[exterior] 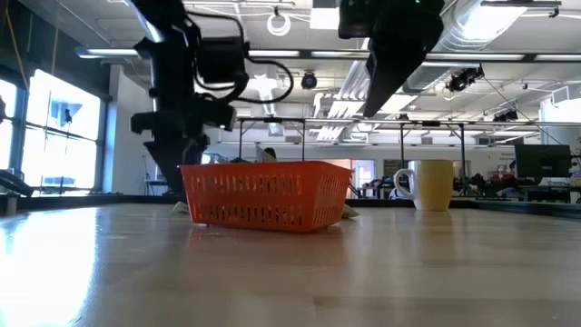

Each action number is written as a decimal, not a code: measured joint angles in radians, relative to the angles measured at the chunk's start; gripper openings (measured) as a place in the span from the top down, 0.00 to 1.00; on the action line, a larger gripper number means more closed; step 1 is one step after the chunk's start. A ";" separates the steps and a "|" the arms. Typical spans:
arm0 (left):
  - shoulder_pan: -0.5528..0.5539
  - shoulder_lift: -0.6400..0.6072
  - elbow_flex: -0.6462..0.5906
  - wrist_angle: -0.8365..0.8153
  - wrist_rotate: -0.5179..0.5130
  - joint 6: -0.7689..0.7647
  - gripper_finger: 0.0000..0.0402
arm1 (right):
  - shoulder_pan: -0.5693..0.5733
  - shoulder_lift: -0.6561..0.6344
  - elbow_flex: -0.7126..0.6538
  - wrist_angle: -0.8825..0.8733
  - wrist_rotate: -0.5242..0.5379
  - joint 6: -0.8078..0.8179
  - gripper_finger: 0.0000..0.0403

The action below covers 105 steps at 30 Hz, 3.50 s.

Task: Pick and place Stevia / Truvia into bins
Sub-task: Put the stevia packet into the orange bin

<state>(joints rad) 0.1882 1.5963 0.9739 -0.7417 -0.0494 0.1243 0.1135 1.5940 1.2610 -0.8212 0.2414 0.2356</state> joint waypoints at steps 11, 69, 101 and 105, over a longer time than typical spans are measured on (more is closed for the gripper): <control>0.122 0.008 -0.149 0.261 0.059 0.113 0.41 | -0.042 0.000 0.000 0.016 -0.006 0.023 0.27; -0.029 0.090 0.397 -0.195 -0.037 -0.054 0.49 | 0.090 -0.101 0.000 -0.098 0.147 0.217 0.27; 0.262 0.301 0.202 0.219 0.219 0.612 0.52 | 0.023 -0.101 0.000 -0.095 0.145 0.255 0.27; 0.290 0.299 0.202 0.189 0.228 0.590 0.59 | 0.017 -0.101 0.000 -0.095 0.144 0.254 0.27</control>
<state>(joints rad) 0.4777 1.8956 1.1764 -0.5522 0.1784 0.7141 0.1300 1.4929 1.2606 -0.9165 0.3859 0.4896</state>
